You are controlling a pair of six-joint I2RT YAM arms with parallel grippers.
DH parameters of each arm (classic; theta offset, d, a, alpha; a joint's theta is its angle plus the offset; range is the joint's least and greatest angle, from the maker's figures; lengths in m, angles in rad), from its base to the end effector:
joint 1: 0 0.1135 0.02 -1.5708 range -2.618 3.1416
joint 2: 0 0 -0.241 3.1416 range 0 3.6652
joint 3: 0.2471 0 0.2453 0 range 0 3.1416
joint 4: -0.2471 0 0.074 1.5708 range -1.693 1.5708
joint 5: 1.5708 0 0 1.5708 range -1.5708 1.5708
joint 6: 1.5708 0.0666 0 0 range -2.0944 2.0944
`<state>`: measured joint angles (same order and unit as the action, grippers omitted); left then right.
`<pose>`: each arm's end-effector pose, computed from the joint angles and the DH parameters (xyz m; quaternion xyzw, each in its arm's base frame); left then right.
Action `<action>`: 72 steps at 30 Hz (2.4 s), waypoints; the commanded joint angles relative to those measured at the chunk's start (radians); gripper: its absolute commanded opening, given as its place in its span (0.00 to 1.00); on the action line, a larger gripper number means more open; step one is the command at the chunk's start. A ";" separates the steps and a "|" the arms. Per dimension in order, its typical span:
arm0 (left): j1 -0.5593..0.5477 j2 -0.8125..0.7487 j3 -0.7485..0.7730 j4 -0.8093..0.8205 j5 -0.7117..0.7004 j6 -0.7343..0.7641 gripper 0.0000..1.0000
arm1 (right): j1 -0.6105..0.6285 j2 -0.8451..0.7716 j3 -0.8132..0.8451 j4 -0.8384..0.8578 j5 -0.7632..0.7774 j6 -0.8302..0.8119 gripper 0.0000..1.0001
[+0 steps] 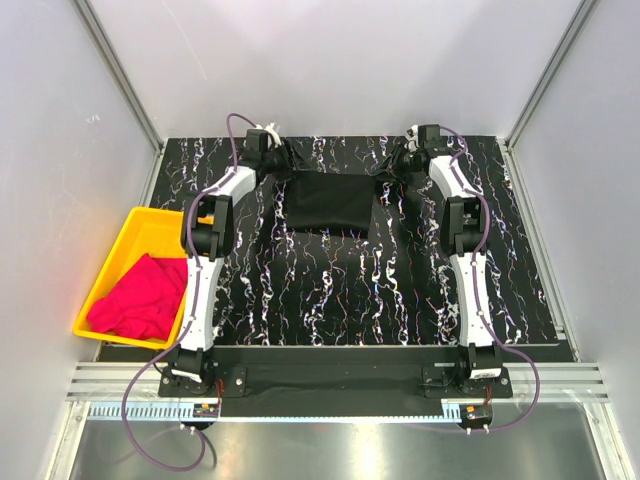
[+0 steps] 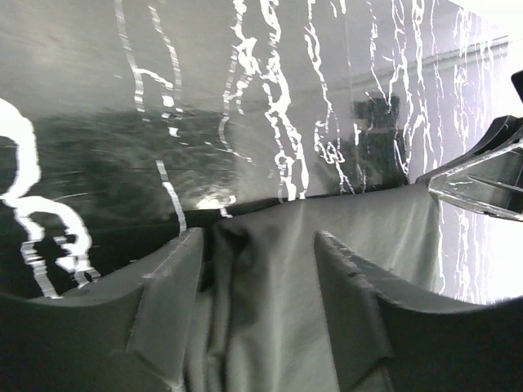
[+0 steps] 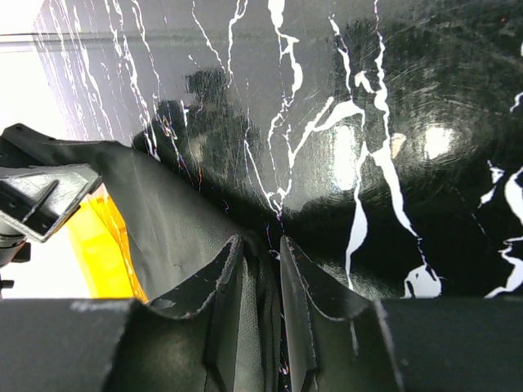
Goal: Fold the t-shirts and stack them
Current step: Fold the tshirt
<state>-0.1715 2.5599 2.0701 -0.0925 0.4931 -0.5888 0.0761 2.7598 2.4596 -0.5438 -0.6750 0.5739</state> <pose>0.5565 -0.1284 0.1140 -0.0636 0.8592 -0.3702 0.3475 0.5675 0.0850 0.0961 0.1032 0.8838 0.4004 0.2190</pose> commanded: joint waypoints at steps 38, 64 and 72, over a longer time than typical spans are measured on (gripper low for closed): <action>0.058 -0.250 -0.213 -0.052 -0.041 -0.022 0.00 | 0.037 -0.079 0.045 0.028 -0.035 0.049 0.02; 0.109 -0.215 0.030 -0.159 -0.104 0.032 0.53 | -0.065 -0.012 0.152 0.156 0.002 0.261 0.43; 0.014 -0.484 -0.376 -0.050 0.137 -0.022 0.33 | -0.042 -0.320 -0.191 0.064 -0.060 0.155 0.34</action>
<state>-0.0841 2.2147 1.8305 -0.2241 0.4973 -0.6041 -0.0082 2.6534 2.3753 -0.4725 -0.6933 0.7803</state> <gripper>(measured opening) 0.335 0.353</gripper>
